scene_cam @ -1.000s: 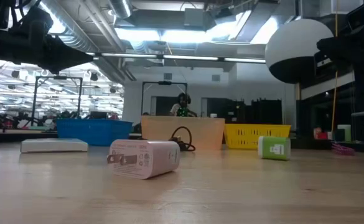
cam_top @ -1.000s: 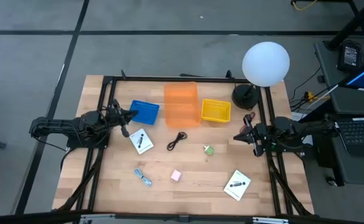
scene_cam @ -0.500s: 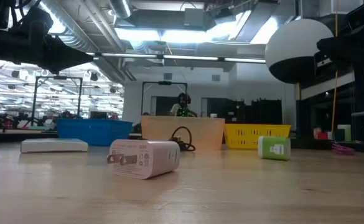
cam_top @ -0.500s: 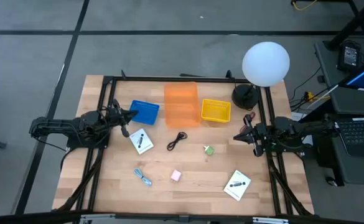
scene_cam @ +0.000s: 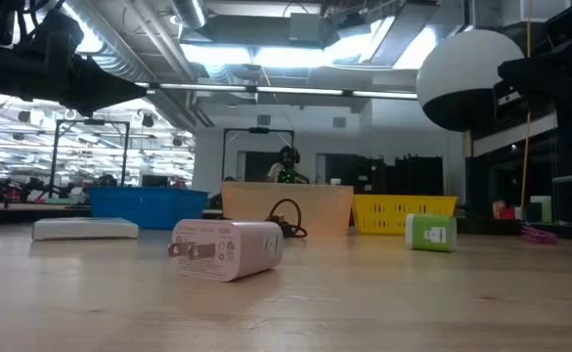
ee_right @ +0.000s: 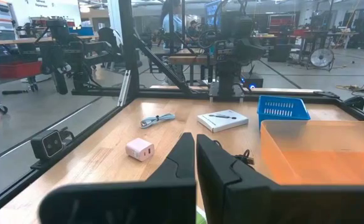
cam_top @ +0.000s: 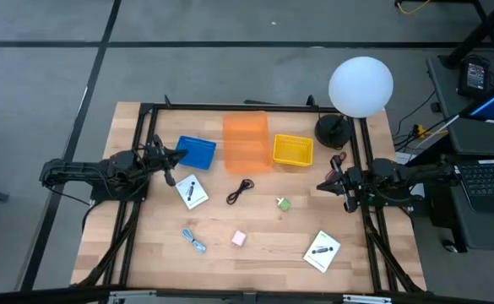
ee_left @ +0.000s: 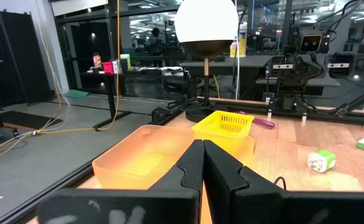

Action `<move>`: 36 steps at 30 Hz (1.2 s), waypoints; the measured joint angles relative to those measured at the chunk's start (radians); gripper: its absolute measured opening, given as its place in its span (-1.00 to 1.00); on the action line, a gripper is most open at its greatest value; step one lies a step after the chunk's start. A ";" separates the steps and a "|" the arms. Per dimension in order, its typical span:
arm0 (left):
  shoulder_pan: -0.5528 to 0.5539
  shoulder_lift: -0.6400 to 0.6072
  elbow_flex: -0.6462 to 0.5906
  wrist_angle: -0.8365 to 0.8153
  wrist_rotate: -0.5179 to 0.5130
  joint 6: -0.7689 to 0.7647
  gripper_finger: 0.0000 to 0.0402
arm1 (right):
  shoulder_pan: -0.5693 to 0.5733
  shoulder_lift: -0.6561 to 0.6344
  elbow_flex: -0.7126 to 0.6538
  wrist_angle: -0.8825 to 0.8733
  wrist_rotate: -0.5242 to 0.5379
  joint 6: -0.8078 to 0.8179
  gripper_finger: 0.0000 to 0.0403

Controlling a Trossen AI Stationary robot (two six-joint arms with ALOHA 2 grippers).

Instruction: Pick and place items into bin

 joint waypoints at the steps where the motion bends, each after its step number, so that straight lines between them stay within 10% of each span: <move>1: 0.000 0.000 0.000 0.000 0.000 0.000 -0.98 | 0.000 0.000 0.000 0.000 0.000 0.000 -1.00; 36: 0.000 0.000 0.000 0.000 -0.001 -0.019 -0.98 | 0.000 0.000 0.000 0.000 0.000 -0.056 -1.00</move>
